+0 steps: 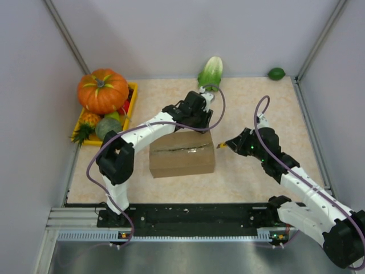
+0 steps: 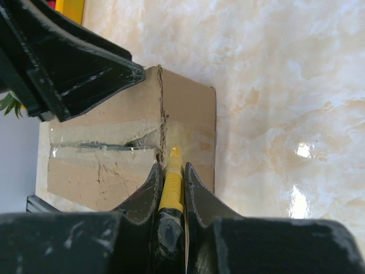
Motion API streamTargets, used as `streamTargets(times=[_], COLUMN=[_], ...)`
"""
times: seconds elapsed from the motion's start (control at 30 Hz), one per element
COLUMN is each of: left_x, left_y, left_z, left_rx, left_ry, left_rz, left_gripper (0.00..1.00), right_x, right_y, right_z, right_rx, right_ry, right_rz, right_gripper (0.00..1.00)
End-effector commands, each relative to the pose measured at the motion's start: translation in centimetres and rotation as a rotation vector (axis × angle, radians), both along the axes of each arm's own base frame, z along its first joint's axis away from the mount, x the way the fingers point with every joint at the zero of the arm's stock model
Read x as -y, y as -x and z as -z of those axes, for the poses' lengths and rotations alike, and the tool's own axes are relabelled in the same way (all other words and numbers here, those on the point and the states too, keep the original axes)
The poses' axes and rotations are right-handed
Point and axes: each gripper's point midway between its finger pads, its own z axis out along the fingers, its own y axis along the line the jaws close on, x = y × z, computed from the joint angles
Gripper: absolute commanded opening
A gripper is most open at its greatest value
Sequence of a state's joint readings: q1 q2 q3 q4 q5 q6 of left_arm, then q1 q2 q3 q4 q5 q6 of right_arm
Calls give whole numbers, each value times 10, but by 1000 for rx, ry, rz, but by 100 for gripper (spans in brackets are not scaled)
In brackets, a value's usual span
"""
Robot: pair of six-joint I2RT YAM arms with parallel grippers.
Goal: Unpack the express box
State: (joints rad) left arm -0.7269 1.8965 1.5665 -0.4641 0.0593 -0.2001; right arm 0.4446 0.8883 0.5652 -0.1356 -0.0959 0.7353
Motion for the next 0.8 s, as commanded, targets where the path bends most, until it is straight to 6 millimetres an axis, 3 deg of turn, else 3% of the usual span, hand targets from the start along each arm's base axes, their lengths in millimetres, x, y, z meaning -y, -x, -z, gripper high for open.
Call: streamTargets(times=[0.0,0.23,0.33,0.37,0.53,0.77], left_x=[-1,7,10,8,15,14], left_y=[14,45,69,80,115,141], left_z=[-49,-73,-63,-48,-34,-21], left_rx=[53,34,-16,-47,-107,-109], left_ry=[94,208,240,229,253,212], left_rz=[40,149,208,222,299,344], left_gripper=[47,47,42,41,34,32], right_x=[-2,-9,-13,-14,-19,-22], right_y=[-7,-14,-15,-16,-12,-6], right_z=[-31,-55,-57,-56,-51,-37], right_rx=[97,177,191,188,172,138], right_ry=[4,-28,-36,-37,-38,-43], right_rz=[-16,-38,-59,-64,-94,-123], right_gripper=[0,0,0,0,0,0])
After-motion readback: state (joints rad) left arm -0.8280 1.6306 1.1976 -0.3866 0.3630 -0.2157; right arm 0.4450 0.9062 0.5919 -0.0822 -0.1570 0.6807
